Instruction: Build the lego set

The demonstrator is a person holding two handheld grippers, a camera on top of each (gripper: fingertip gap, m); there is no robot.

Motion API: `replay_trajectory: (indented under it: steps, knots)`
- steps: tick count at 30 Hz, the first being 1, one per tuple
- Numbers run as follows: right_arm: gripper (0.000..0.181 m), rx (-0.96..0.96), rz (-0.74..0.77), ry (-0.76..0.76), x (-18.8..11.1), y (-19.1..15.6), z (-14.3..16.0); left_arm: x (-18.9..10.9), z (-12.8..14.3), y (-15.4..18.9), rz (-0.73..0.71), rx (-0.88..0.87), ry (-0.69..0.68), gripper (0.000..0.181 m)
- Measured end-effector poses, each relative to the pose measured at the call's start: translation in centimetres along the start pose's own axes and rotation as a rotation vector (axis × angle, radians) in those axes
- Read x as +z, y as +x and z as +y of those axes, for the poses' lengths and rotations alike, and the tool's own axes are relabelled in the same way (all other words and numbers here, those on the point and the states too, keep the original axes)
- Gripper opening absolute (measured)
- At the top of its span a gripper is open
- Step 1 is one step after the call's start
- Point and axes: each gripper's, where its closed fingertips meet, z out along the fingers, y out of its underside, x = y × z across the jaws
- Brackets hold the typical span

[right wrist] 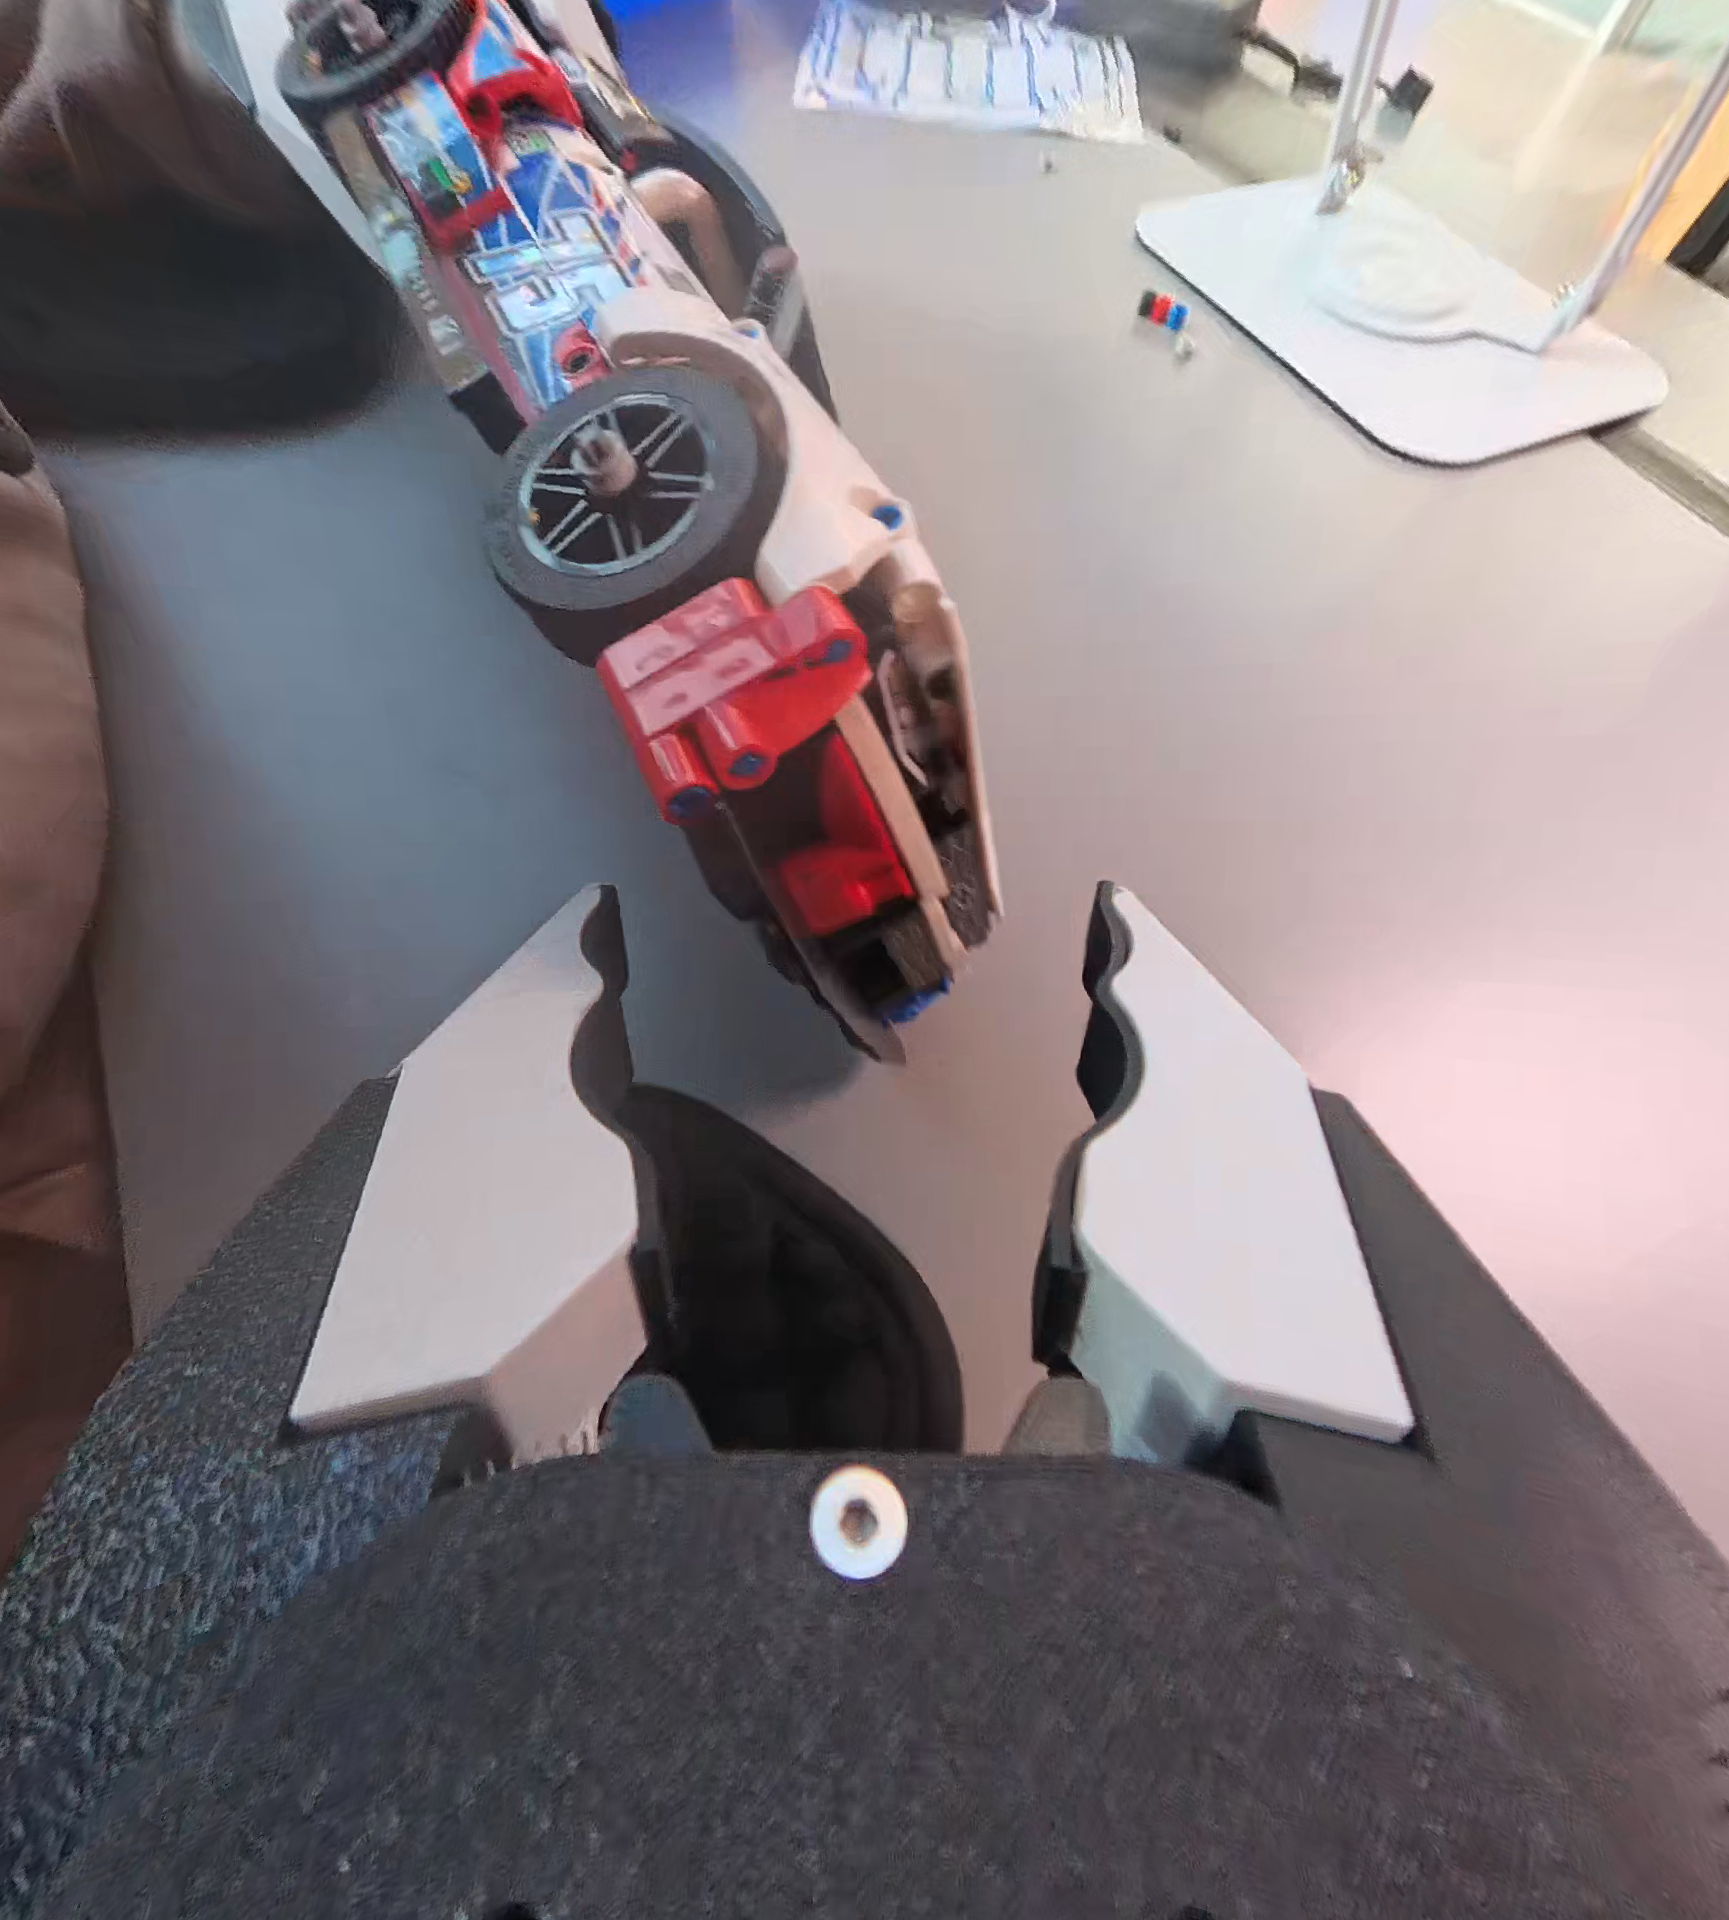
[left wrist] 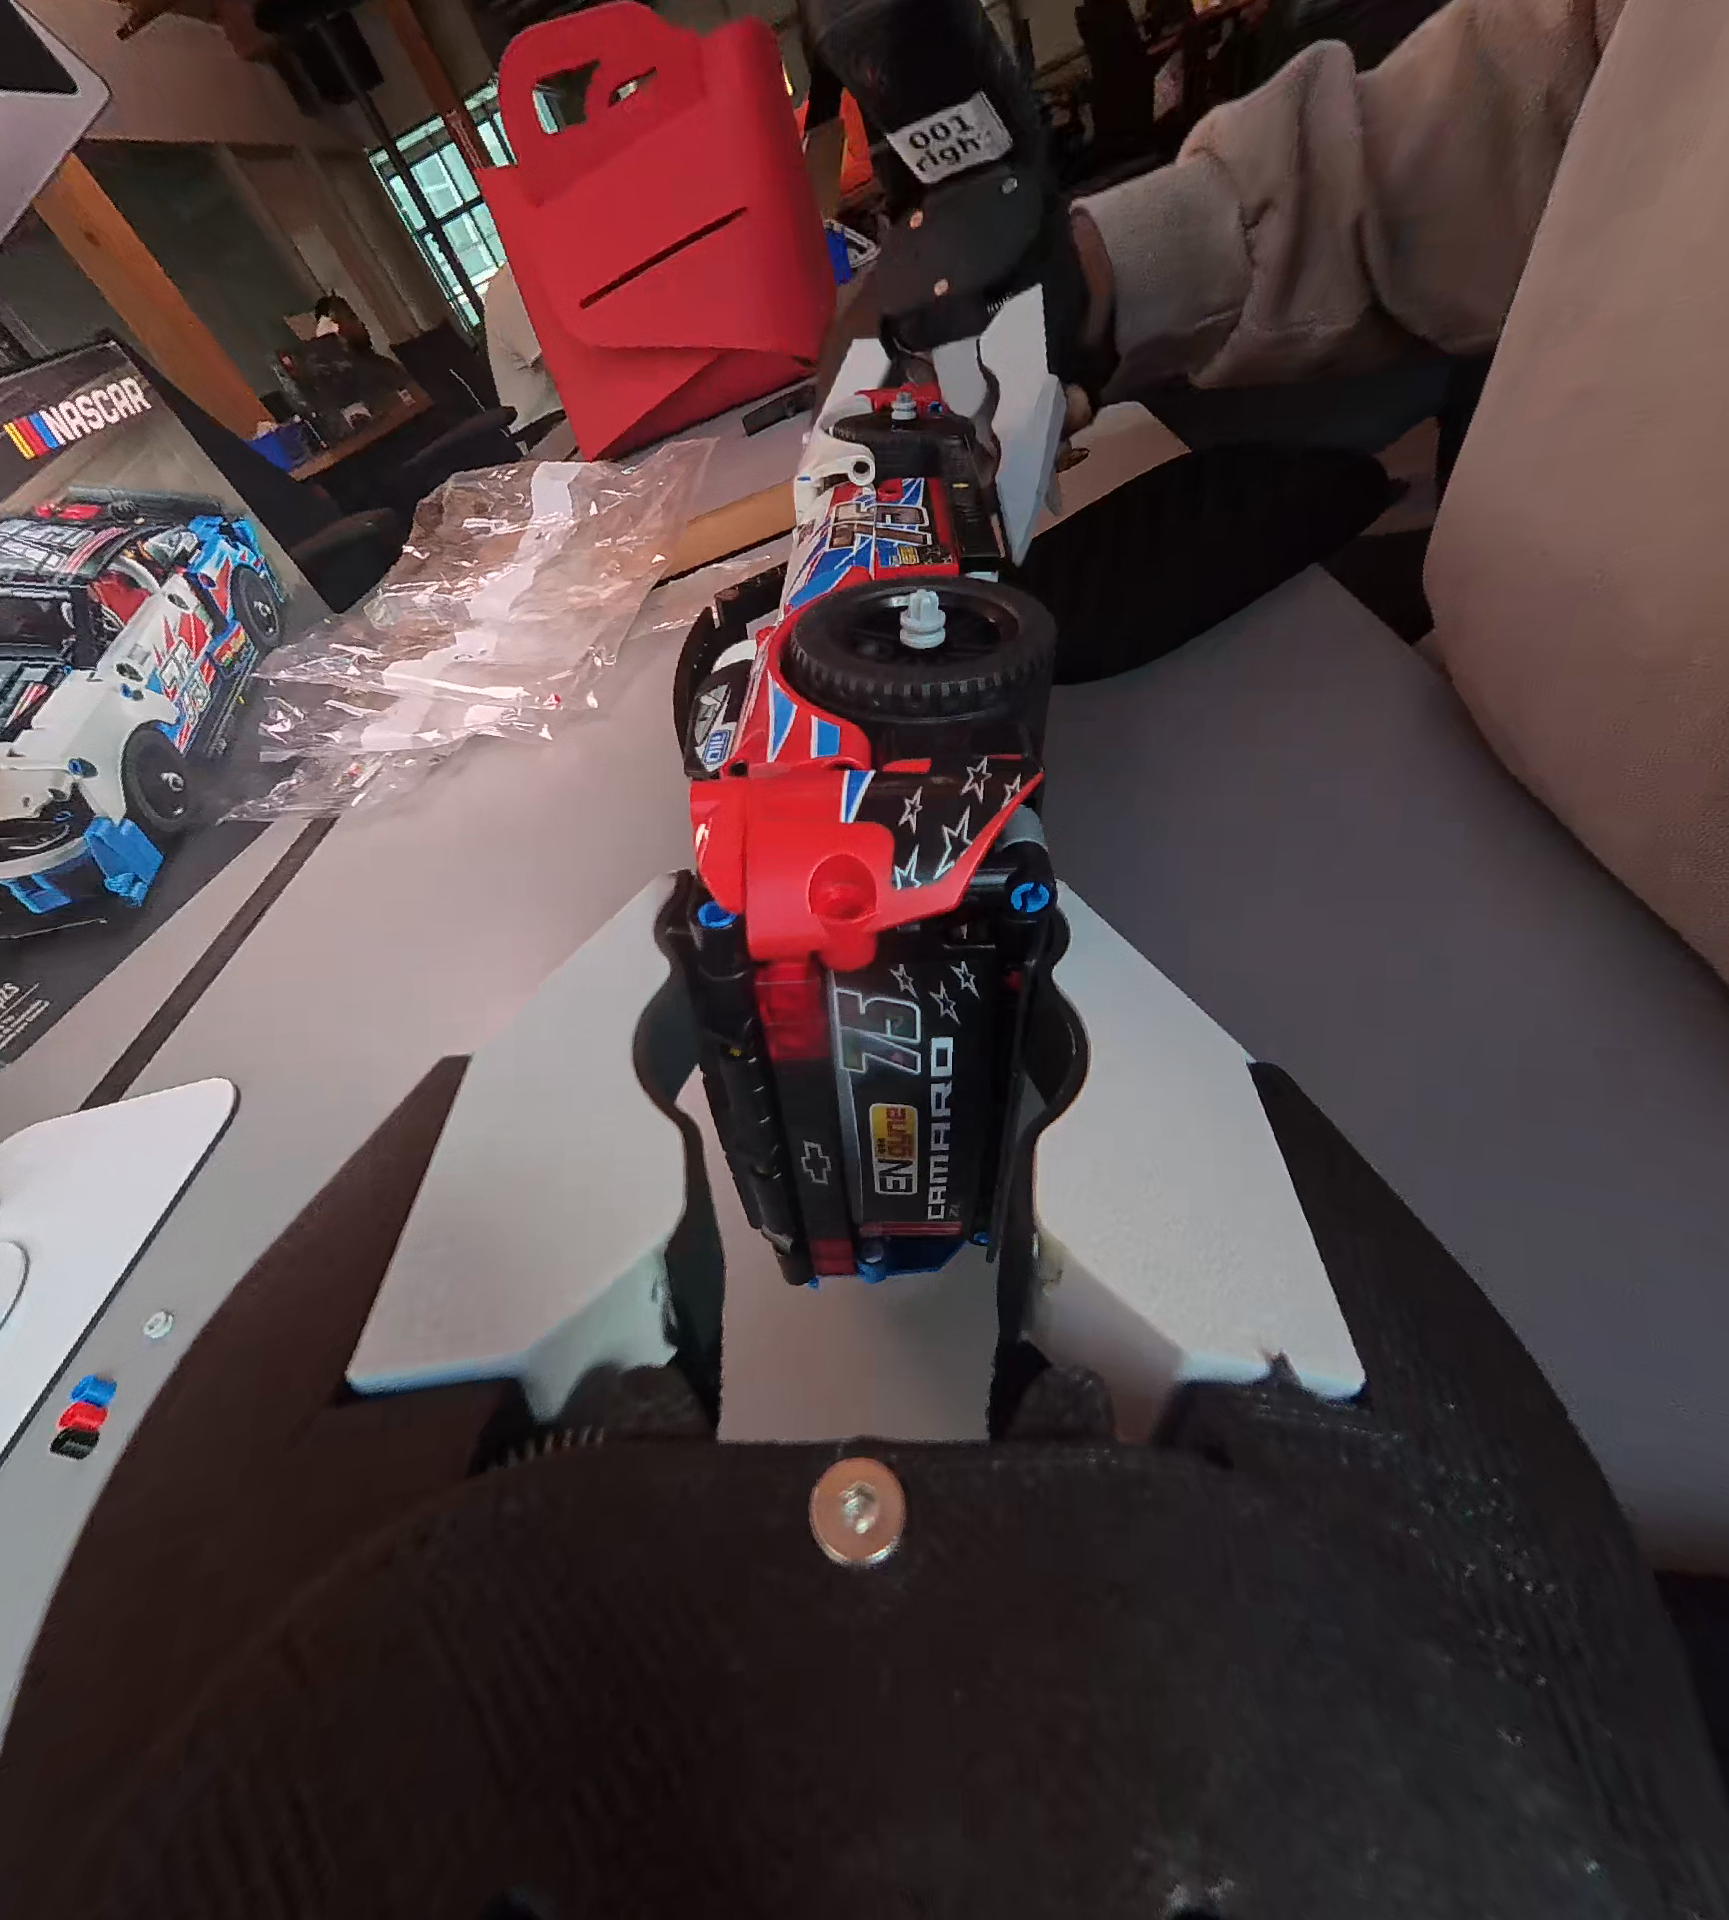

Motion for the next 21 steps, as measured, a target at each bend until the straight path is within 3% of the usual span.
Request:
replay_trajectory:
  steps: [4,11,14,16,18,21]
  knots:
    - [0.054,-0.142,0.053,0.104,2.0,0.0,-1.8,-0.1,0.1,0.1,-0.015,0.001,-0.031,0.061]
    - [0.050,-0.284,-0.001,0.104,0.1,0.1,-6.8,-1.0,1.6,-0.3,-0.119,-0.077,-0.143,0.063]
    - [0.049,-0.384,-0.002,0.051,-1.0,-0.1,-9.9,-2.3,1.8,0.6,-0.032,-0.224,-0.221,0.095]
    - [0.049,-0.445,0.007,0.012,-1.5,-0.2,-11.7,-3.7,-1.1,0.0,-0.031,-0.318,-0.151,0.104]
    - [0.049,-0.509,0.014,-0.037,-1.8,-0.5,-13.3,-3.9,-5.5,-1.4,-0.077,-0.305,-0.075,0.103]
    - [0.049,-0.605,0.011,-0.105,-1.5,-1.6,-15.5,-0.6,-8.8,-2.2,-0.108,-0.184,-0.133,0.104]
